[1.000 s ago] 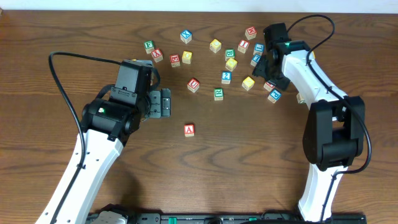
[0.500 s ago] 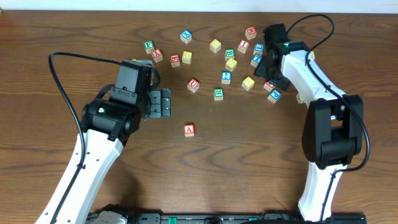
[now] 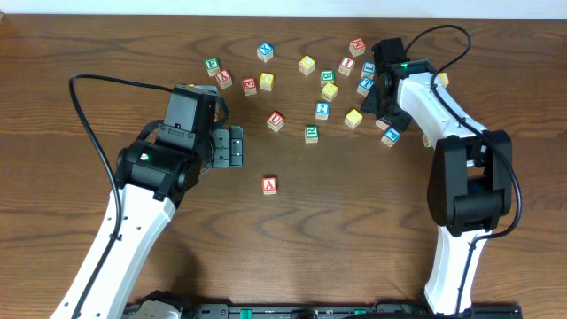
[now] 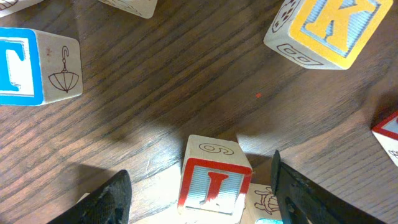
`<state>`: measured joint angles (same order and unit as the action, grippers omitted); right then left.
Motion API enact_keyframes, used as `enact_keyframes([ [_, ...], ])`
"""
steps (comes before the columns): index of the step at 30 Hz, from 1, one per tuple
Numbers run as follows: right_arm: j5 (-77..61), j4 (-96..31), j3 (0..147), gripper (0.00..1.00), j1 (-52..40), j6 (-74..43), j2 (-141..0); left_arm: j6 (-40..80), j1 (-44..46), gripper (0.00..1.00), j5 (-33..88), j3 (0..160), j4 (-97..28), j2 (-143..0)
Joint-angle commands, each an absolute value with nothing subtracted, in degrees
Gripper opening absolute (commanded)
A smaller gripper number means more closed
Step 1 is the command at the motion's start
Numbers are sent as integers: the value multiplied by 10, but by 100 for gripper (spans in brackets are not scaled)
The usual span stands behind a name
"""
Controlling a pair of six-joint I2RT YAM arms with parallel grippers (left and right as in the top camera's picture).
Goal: Spell out AI2
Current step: 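Lower the right gripper and close it on the I block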
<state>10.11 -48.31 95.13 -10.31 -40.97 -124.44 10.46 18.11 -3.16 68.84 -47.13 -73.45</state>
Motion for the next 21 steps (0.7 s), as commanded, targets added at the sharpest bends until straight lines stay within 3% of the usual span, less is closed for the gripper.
enact_keyframes([
  [1,113,-484,958,66,-101,-416,-1252,101,179,95,-39,685,-471,-736],
  [21,119,-484,958,65,-101,-428,-1252,101,179,95,-39,685,-474,-736],
])
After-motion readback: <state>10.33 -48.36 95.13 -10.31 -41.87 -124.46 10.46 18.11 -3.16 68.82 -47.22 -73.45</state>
